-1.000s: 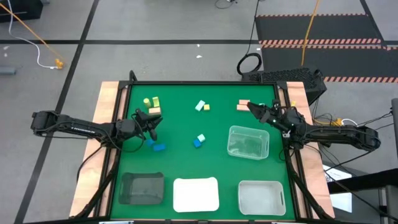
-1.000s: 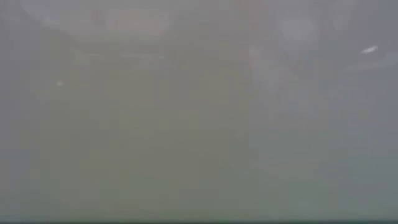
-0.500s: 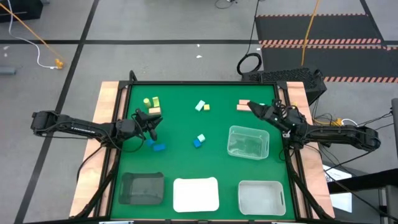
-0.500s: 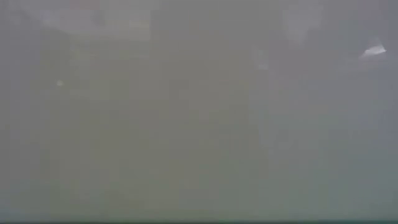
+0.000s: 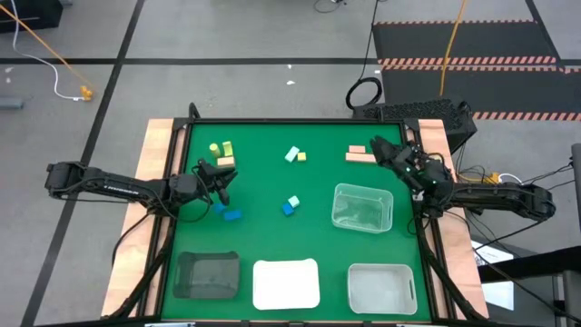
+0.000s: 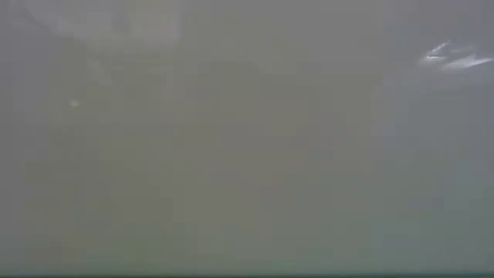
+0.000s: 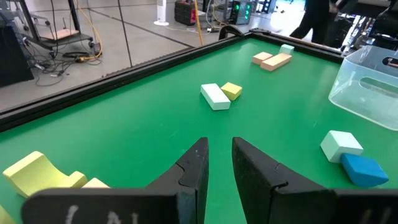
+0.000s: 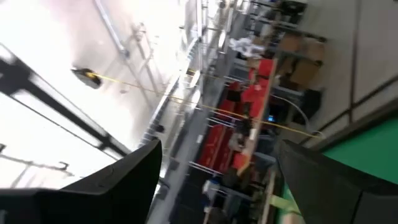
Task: Sort & place blocks by color
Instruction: Put the top right light blue block into the transparent bin
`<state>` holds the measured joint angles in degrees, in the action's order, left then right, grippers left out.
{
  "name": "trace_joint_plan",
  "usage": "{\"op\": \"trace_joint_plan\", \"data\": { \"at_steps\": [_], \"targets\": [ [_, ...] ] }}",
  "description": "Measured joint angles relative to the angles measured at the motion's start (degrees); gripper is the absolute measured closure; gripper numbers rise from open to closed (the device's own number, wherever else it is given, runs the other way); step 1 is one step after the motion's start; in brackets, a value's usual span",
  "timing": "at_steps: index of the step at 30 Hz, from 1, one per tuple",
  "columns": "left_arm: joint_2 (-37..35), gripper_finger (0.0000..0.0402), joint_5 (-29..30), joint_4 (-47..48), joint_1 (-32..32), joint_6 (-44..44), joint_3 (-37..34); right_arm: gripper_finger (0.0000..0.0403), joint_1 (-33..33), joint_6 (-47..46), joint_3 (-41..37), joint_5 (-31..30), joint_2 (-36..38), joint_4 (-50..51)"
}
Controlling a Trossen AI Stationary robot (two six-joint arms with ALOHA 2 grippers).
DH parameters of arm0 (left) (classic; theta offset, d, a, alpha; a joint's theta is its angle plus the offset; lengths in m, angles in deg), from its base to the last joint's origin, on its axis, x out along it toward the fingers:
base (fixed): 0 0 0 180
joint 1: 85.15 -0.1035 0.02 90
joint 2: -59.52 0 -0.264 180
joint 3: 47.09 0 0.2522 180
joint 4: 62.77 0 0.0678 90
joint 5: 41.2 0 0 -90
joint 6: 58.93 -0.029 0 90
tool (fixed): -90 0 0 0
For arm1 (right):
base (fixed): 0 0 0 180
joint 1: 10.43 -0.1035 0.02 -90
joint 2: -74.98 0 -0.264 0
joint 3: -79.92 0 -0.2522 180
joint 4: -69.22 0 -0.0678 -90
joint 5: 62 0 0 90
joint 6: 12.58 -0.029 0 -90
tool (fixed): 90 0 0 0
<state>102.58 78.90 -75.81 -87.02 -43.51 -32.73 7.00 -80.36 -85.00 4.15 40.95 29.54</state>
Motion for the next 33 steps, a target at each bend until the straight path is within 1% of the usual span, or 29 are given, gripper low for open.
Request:
{"op": "trace_joint_plan", "data": {
  "at_steps": [3, 5, 8, 11, 14, 17, 19, 22, 25, 30, 33],
  "targets": [
    [0.01, 0.0330, 0.00, 0.00, 0.02, 0.00, 0.01, 0.0093, 0.00, 7.20, 2.40, -0.04, -0.04, 0.67],
    [0.01, 0.0330, 0.00, 0.00, 0.00, 0.00, 0.00, 0.0098, 0.12, 12.42, 6.28, -0.21, -0.50, 2.91],
    [0.01, 0.0330, 0.00, 0.00, 0.02, 0.00, 0.02, 0.0108, 0.99, 19.42, 12.34, -1.67, -0.98, 9.36],
    [0.01, 0.0330, 0.02, 0.00, 0.00, 0.00, 0.00, 0.0119, 2.20, 26.06, 19.66, -2.49, -2.36, 20.84],
    [0.01, 0.0330, 0.00, -0.01, 0.02, 0.00, 0.01, 0.0127, 3.38, 28.34, 27.35, -4.40, -4.36, 35.45],
    [0.01, 0.0330, 0.00, 0.00, 0.01, 0.00, 0.02, 0.0128, 4.48, 29.68, 34.64, -4.78, -7.10, 49.84],
    [0.01, 0.0330, 0.00, 0.00, -0.01, 0.00, 0.02, 0.0128, 5.27, 29.93, 38.49, -4.89, -9.39, 57.37],
    [0.01, 0.0330, 0.00, 0.00, 0.01, 0.00, 0.00, 0.0123, 6.79, 29.30, 41.42, -4.53, -12.52, 65.03],
    [0.01, 0.0330, 0.00, 0.00, 0.02, 0.00, 0.00, 0.0113, 8.17, 25.61, 42.61, -4.20, -14.49, 71.34],
    [0.00, 0.0330, 0.00, 0.00, 0.01, 0.00, 0.01, 0.0096, 10.75, 17.30, 42.65, -1.06, -17.34, 84.39],
    [0.00, 0.0330, 0.00, 0.00, 0.02, 0.01, 0.01, 0.0093, 12.42, 13.00, 42.65, 2.15, -19.59, 92.03]
  ]
}}
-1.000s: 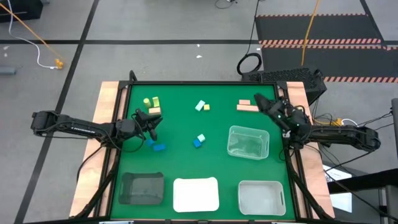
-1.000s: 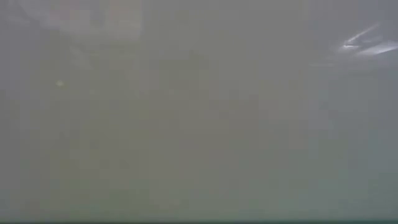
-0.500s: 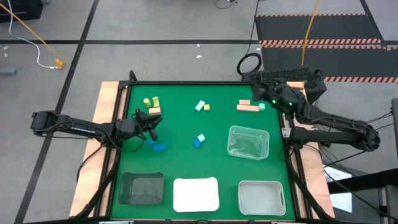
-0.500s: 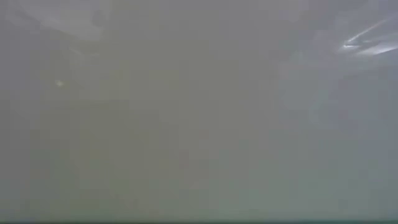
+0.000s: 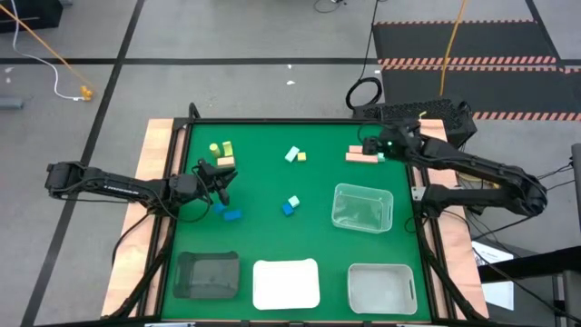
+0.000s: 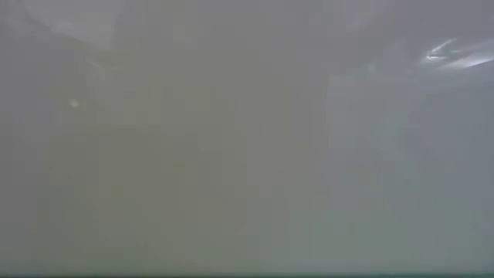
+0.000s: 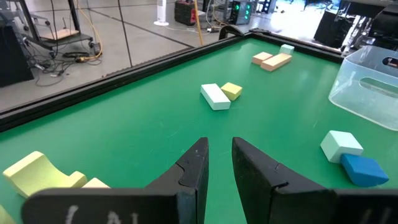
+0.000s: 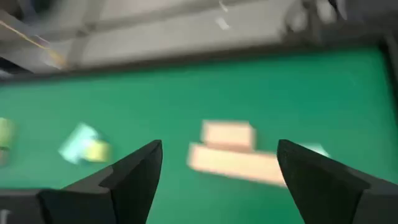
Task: Sort & place blocks by color
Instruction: Put the top right light blue block into the transparent bin
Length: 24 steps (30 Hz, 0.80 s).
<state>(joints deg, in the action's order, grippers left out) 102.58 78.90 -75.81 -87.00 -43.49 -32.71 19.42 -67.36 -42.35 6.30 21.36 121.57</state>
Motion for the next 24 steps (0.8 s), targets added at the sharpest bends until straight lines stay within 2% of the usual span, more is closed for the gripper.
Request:
{"op": "trace_joint_plan", "data": {
  "at_steps": [5, 14, 24],
  "targets": [
    [0.00, 0.0330, 0.00, 0.00, -0.01, 0.00, 0.00, 0.0093, 1.59, 0.38, 0.00, 4.06, -4.53, 3.84],
    [0.00, 0.0330, 0.00, 0.00, -0.02, -0.01, -0.01, 0.0093, 5.53, 3.04, -0.02, 4.00, -12.58, 7.61],
    [0.00, 0.0330, 0.00, 0.00, -0.01, 0.00, 0.01, 0.0093, 11.41, 7.42, -0.02, 3.95, -18.97, 6.13]
  ]
}}
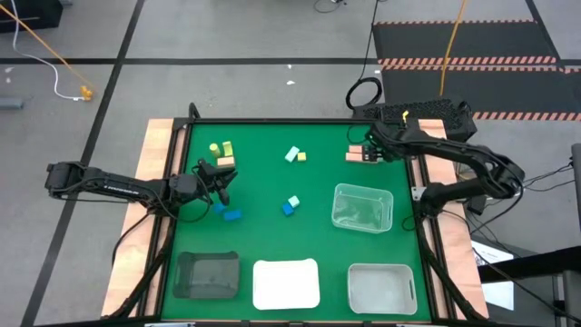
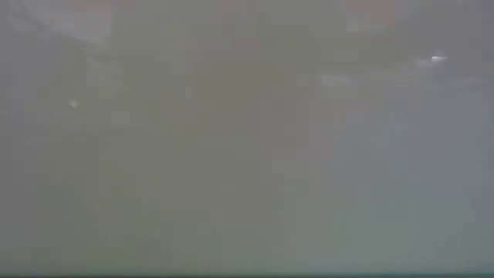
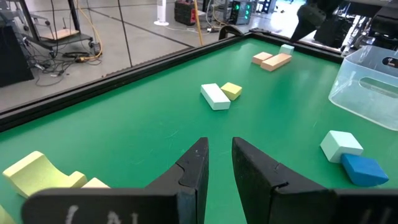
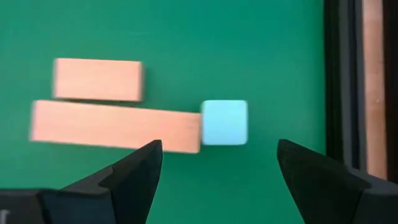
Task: Sort & place blocks by color
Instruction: Put the top right light blue block into the transparent bin
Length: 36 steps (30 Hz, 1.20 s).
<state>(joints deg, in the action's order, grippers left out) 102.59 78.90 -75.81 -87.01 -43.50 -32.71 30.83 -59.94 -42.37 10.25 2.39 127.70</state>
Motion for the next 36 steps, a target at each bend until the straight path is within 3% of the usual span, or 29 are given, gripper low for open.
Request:
{"op": "trace_joint_plan", "data": {
  "at_steps": [6, 15, 21, 28, 36],
  "targets": [
    [0.00, 0.0330, 0.00, 0.00, 0.01, -0.01, -0.02, 0.0098, 3.70, 0.09, 0.00, 0.03, -3.17, -1.42],
    [0.00, 0.0330, 0.00, 0.00, -0.01, 0.01, -0.01, 0.0149, 5.67, 0.15, -0.15, 1.61, -7.62, -6.00],
    [0.00, 0.0330, 0.00, 0.00, 0.01, 0.00, -0.01, 0.0200, 5.66, 0.04, -1.95, 3.66, -8.90, -8.95],
    [0.00, 0.0330, 0.00, 0.00, 0.01, 0.01, 0.00, 0.0287, 5.64, 0.17, -2.60, 4.53, -7.68, -8.11],
    [-0.01, 0.0330, 0.00, 0.00, 0.01, -0.01, -0.01, 0.0287, 5.66, -0.88, -2.69, 7.73, -5.25, -7.95]
  ]
}}
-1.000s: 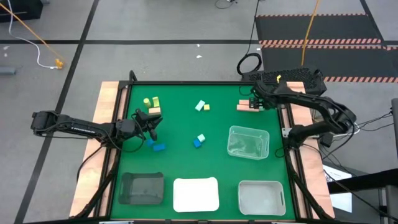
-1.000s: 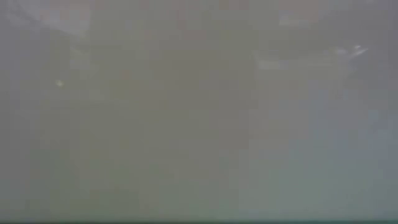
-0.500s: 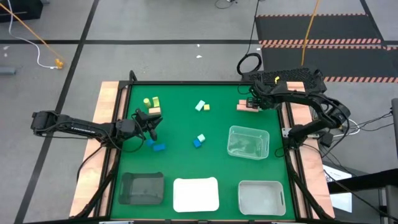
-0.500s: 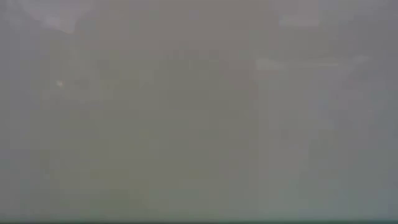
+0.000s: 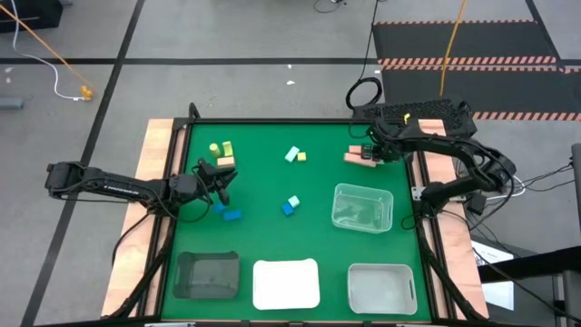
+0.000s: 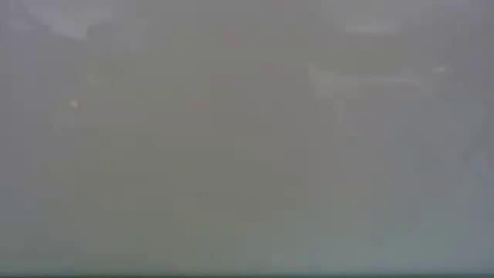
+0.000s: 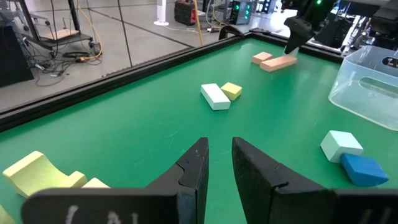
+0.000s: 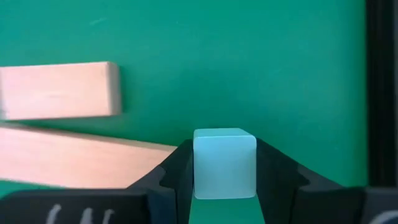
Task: Sort & place blocks by color
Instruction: Put the top right light blue block into the transparent bin
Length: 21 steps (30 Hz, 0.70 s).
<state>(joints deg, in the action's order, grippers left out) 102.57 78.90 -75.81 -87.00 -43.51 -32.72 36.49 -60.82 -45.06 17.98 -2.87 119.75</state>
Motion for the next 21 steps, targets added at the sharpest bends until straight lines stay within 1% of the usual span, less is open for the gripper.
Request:
{"op": "trace_joint_plan", "data": {
  "at_steps": [5, 8, 10, 13, 15, 18, 21],
  "targets": [
    [0.00, 0.0330, 0.00, 0.01, -0.02, 0.00, -0.01, 0.0287, -0.45, -2.45, 0.00, 0.21, 5.53, -1.49],
    [0.01, 0.0330, 0.00, 0.00, 0.00, 0.00, -0.01, 0.0287, -1.76, -3.54, 0.00, 2.66, 9.85, -3.61],
    [0.01, 0.0330, 0.00, 0.00, -0.01, 0.00, 0.00, 0.0287, -3.78, -3.64, 0.00, 5.14, 12.69, -6.00],
    [0.01, 0.0330, -0.67, 0.04, 0.00, -0.63, 0.00, 0.0287, -8.34, -4.25, 0.00, 7.38, 16.86, -10.65],
    [-0.01, 0.0330, -2.94, 0.08, 0.00, -2.31, -0.01, 0.0287, -12.14, -5.94, 0.00, 7.35, 19.43, -14.66],
    [0.01, 0.0330, -5.62, 0.18, 0.05, -6.20, 0.00, 0.0287, -18.05, -7.11, 0.00, 7.36, 22.29, -19.79],
    [0.01, 0.0330, -5.75, 0.45, 0.00, -11.37, 0.00, 0.0287, -24.13, -8.95, 0.04, 7.37, 24.07, -22.35]
  ]
}}
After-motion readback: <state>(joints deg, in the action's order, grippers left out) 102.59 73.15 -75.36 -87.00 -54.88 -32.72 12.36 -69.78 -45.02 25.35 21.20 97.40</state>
